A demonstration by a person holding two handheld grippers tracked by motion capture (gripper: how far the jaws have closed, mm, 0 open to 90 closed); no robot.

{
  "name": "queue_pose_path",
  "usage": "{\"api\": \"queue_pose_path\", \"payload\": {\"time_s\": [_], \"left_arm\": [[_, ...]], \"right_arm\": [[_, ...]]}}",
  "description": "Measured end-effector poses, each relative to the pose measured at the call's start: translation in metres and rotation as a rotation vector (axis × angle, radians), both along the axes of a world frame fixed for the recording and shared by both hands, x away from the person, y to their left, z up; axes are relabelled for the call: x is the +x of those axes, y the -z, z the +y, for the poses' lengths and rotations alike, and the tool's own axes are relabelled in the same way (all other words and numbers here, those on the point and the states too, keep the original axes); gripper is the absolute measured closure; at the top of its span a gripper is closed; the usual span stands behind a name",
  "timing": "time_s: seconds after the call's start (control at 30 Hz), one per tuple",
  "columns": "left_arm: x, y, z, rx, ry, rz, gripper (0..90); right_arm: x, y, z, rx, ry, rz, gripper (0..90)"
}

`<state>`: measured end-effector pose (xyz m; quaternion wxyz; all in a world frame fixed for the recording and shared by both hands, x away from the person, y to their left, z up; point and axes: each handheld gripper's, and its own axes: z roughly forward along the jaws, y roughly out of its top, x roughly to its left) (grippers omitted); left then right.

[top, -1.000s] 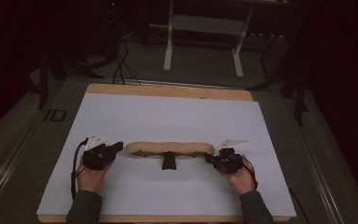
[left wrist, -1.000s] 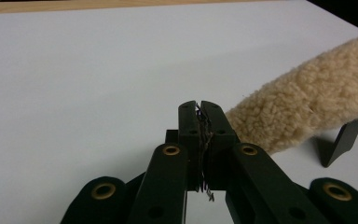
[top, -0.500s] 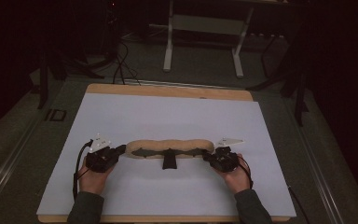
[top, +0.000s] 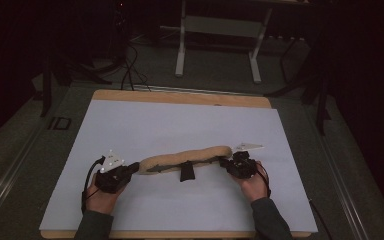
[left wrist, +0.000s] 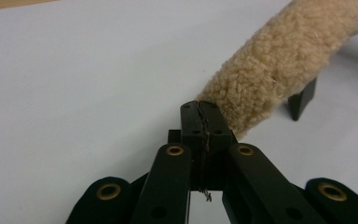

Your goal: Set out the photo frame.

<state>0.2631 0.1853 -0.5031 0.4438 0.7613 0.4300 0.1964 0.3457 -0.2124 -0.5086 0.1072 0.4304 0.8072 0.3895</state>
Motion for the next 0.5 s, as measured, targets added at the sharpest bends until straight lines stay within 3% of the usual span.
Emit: {"api": "queue_pose_path", "payload": {"time_s": [0.1, 0.17, 0.5], "left_arm": [[-0.004, 0.000, -0.003, -0.003, 0.019, 0.002, 90.0], [-0.005, 0.000, -0.005, -0.002, 0.027, 0.002, 90.0], [-0.015, 0.001, -0.019, -0.010, 0.082, -0.003, 90.0]], "right_arm": [[0.004, -0.002, -0.004, 0.054, 0.006, 0.018, 90.0], [0.005, -0.003, -0.004, 0.059, 0.012, 0.016, 90.0], [0.011, -0.005, 0.002, 0.034, 0.015, 0.013, 90.0]]}}
